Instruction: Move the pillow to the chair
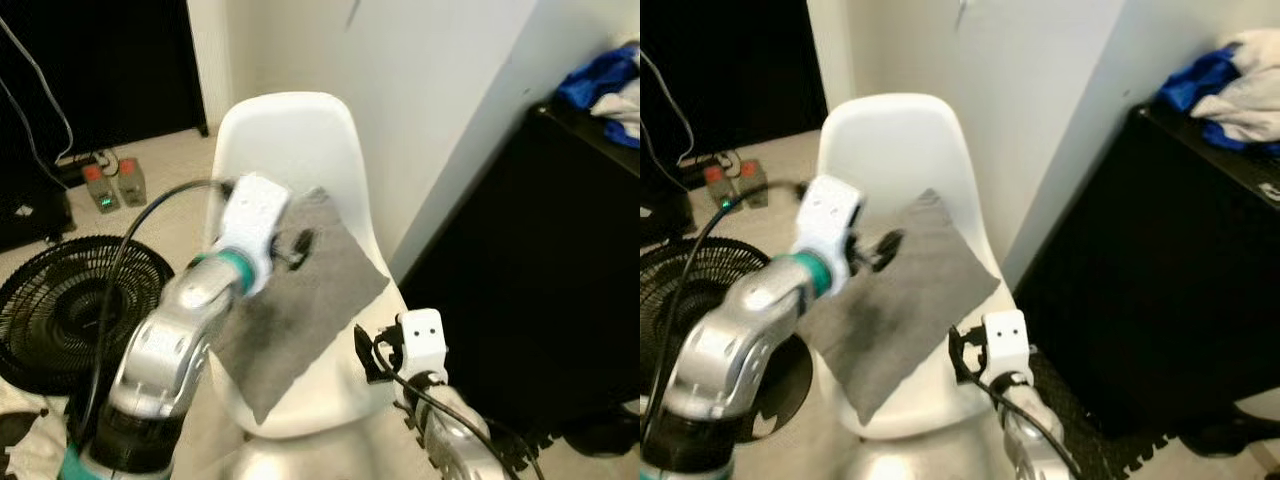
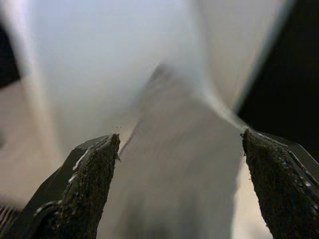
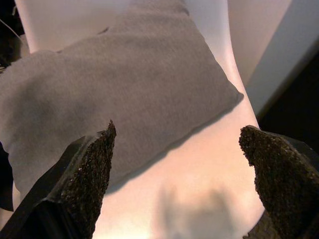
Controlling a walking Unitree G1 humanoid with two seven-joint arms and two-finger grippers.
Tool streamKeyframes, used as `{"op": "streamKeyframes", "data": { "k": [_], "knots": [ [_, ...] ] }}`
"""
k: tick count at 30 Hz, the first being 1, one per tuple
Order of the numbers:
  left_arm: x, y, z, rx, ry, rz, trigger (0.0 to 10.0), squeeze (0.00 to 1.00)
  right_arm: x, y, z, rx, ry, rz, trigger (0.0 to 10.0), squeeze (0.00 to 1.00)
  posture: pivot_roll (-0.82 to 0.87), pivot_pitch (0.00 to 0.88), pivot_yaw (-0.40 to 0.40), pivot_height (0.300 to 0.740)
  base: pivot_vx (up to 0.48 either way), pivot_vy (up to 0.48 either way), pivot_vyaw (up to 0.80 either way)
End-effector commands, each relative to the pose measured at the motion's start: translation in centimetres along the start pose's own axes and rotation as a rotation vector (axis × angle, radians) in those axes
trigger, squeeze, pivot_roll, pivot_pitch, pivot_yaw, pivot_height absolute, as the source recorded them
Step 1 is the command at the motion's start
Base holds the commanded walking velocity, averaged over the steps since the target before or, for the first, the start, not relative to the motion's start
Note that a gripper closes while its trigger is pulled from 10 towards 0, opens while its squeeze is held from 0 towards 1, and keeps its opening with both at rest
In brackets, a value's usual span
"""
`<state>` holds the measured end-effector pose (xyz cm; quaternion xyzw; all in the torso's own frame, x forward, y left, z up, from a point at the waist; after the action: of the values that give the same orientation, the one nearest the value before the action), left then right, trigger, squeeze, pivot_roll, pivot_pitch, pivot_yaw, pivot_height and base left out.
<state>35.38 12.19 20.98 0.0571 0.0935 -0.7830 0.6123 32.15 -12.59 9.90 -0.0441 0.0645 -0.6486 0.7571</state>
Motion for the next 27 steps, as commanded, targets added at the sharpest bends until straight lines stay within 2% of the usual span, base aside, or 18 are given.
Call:
{"op": "streamKeyframes", "data": {
  "k": [1, 3, 4, 6, 7, 9, 11, 12, 15, 17, 20, 21, 23, 27],
  "knots": [
    [-0.5, -0.2, -1.5, -0.027, -0.006, 0.038, 10.0, 0.00, 0.4, -0.3, -1.3, -0.036, 0.004, -0.021, 10.0, 0.00, -0.07, 0.165, 0.048, 0.740, 0.000, 0.000, 0.00],
    [-0.8, -0.9, -5.7, -0.098, 0.031, 0.101, 10.0, 0.00, 0.4, -0.3, -1.7, -0.041, 0.010, -0.026, 10.0, 0.00, -0.06, 0.128, 0.043, 0.740, 0.000, 0.000, 0.00],
    [-0.8, -0.9, -5.7, -0.098, 0.031, 0.101, 10.0, 0.00, 0.4, -0.3, -1.7, -0.041, 0.010, -0.026, 10.0, 0.00, -0.06, 0.128, 0.043, 0.740, 0.000, 0.000, 0.00],
    [-0.2, -2.0, -9.1, -0.112, 0.029, 0.123, 10.0, 0.00, 0.3, -0.3, -2.3, -0.051, 0.007, -0.021, 10.0, 0.00, -0.07, 0.097, 0.044, 0.740, 0.000, 0.000, 0.00],
    [-0.2, -2.0, -9.1, -0.112, 0.029, 0.123, 10.0, 0.00, 0.3, -0.3, -2.3, -0.051, 0.007, -0.021, 10.0, 0.00, -0.07, 0.097, 0.044, 0.740, 0.000, 0.000, 0.00],
    [0.2, -3.5, -12.4, -0.169, 0.017, 0.173, 10.0, 0.00, 0.2, -0.4, -2.8, -0.060, 0.007, -0.016, 10.0, 0.00, -0.07, 0.085, 0.046, 0.740, 0.000, 0.000, 0.00],
    [0.2, -3.5, -12.4, -0.169, 0.017, 0.173, 10.0, 0.00, 0.2, -0.4, -2.8, -0.060, 0.007, -0.016, 10.0, 0.00, -0.07, 0.085, 0.046, 0.740, 0.000, 0.000, 0.00],
    [0.2, -4.1, -13.6, -0.194, -0.020, 0.199, 10.0, 0.00, 0.1, -0.5, -3.1, -0.065, 0.008, -0.016, 10.0, 0.00, -0.07, 0.070, 0.052, 0.740, 0.000, 0.000, 0.00],
    [0.0, -4.6, -14.5, -0.216, -0.045, 0.222, 10.0, 0.00, 0.0, -0.6, -3.5, -0.069, 0.009, -0.016, 10.0, 0.00, -0.07, 0.063, 0.059, 0.740, 0.000, 0.000, 0.00],
    [0.3, -5.2, -16.4, -0.279, -0.126, 0.213, 10.0, 0.00, -0.3, -1.0, -4.0, -0.074, 0.006, -0.011, 10.0, 0.00, -0.07, 0.062, 0.066, 0.740, 0.000, 0.000, 0.00],
    [0.6, -5.5, -17.6, -0.329, -0.137, 0.211, 10.0, 0.00, -0.5, -1.0, -4.2, -0.072, 0.005, -0.012, 10.0, 0.00, -0.07, 0.062, 0.065, 0.740, 0.000, 0.000, 0.00],
    [0.7, -5.5, -17.8, -0.342, -0.111, 0.215, 10.0, 0.00, -0.5, -0.9, -4.2, -0.071, 0.004, -0.014, 10.0, 0.00, -0.06, 0.061, 0.065, 0.740, 0.000, 0.000, 0.00],
    [0.8, -5.5, -17.8, -0.346, -0.085, 0.219, 10.0, 0.00, -0.5, -0.9, -4.2, -0.069, 0.005, -0.016, 10.0, 0.00, -0.06, 0.061, 0.066, 0.740, 0.000, 0.000, 0.00],
    [1.3, -5.4, -18.2, -0.351, -0.093, 0.219, 10.0, 0.00, -0.7, -0.6, -4.1, -0.062, 0.007, -0.019, 10.0, 0.00, -0.06, 0.068, 0.071, 0.740, 0.000, 0.000, 0.00]
  ]
}}
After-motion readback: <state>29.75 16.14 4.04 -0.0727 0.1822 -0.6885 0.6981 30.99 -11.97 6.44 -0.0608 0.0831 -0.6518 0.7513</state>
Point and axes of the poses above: a point about 5 cm out from each wrist's last joint towards the gripper, its own y axis pointing out of the wrist towards the gripper, its own z axis along the axis of the wrist's last joint, x = y × z, the point moved 3 cm from there along y, pointing out of the wrist towards the gripper, and after that the axes turned 4 degrees about y, right-handed, at the moved point
